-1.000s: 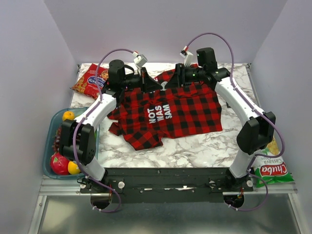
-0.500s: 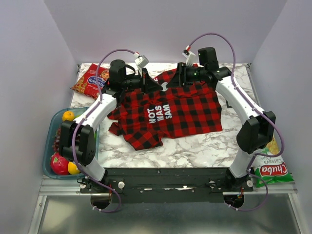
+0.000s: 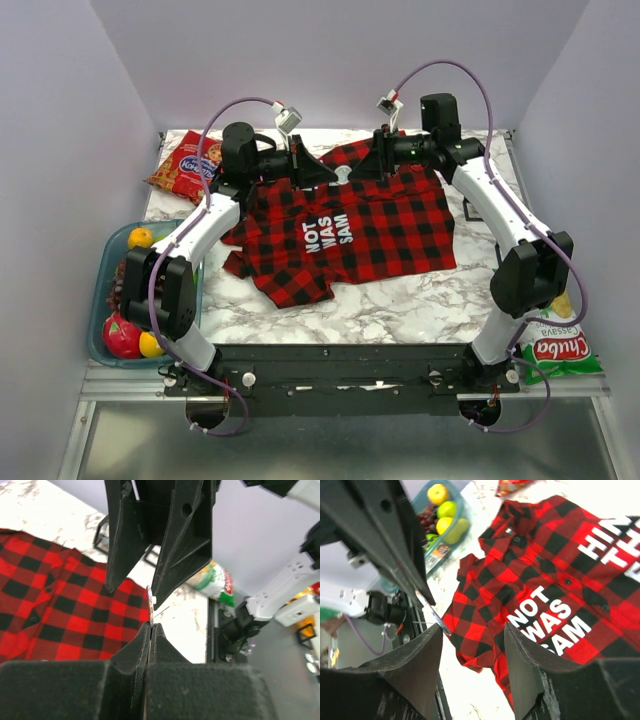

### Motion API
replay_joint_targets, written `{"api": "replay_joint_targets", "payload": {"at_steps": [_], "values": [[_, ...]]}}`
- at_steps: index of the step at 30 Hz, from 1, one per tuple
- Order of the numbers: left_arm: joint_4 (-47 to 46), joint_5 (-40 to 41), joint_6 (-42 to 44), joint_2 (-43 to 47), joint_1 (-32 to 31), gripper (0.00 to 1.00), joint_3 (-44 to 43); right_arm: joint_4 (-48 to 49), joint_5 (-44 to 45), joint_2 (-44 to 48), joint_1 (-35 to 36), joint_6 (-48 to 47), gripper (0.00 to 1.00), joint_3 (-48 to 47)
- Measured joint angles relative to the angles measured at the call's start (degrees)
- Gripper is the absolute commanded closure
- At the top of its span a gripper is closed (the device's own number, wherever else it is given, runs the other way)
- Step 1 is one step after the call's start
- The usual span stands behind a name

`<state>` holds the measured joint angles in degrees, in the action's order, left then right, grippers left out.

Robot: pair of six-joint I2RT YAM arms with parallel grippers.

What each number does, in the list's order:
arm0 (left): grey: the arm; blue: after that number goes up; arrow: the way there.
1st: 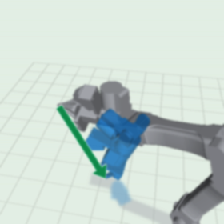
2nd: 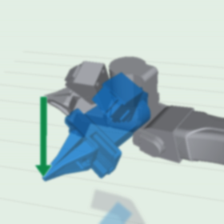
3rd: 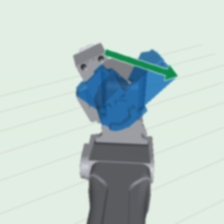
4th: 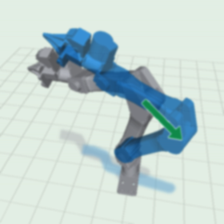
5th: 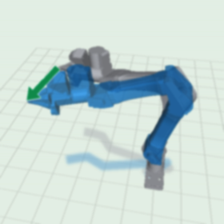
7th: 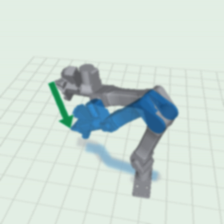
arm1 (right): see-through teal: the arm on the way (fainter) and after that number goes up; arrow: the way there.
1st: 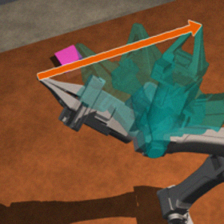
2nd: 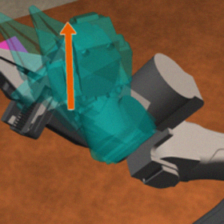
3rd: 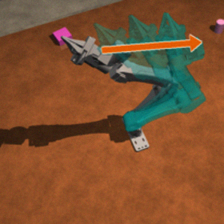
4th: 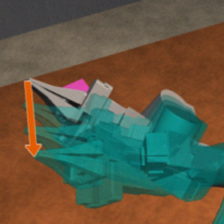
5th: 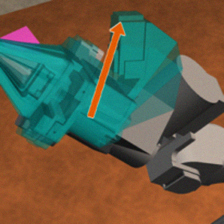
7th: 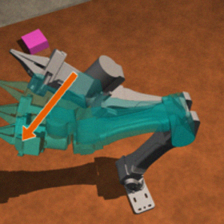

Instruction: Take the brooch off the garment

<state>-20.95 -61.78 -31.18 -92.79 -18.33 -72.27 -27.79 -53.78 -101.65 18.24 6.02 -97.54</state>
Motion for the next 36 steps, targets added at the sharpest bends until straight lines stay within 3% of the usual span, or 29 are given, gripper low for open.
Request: {"api": "replay_joint_targets", "payload": {"at_steps": [8, 12, 16, 22, 24, 28, 31, 36], "values": [[-7.7, -2.7, -6.8, 0.0, 0.3, 1.00, 0.4, 1.9, -6.6, 0.5, -0.3, -1.8, 0.50, 0.2], [-8.8, -3.2, -7.7, 0.0, 0.3, 1.00, 0.4, 2.9, -9.0, 0.5, -0.2, -1.2, 0.55, 0.2], [-9.2, -3.5, -7.8, 0.0, 0.3, 1.00, 0.4, 4.9, -11.3, 0.5, -0.2, 0.8, 0.67, 0.2], [-8.9, -3.7, -7.5, 0.0, 0.3, 1.00, 0.4, 6.9, -13.1, 0.5, -0.1, 2.7, 0.73, 0.2], [-8.7, -3.7, -7.3, 0.0, 0.3, 1.00, 0.4, 7.2, -13.2, 0.5, -0.1, 3.0, 0.71, 0.2], [-8.3, -3.7, -7.2, 0.0, 0.3, 1.00, 0.4, 7.6, -13.0, 0.5, -0.1, 3.4, 0.46, 0.5], [-8.2, -3.6, -7.3, 0.0, 0.3, 1.00, 0.4, 7.6, -13.0, 0.5, -0.1, 2.9, 0.36, 1.1], [-8.5, -3.6, -8.0, 0.0, 0.3, 1.00, 0.4, 7.5, -13.8, 1.2, -0.1, 0.7, 0.34, 2.0]]}}
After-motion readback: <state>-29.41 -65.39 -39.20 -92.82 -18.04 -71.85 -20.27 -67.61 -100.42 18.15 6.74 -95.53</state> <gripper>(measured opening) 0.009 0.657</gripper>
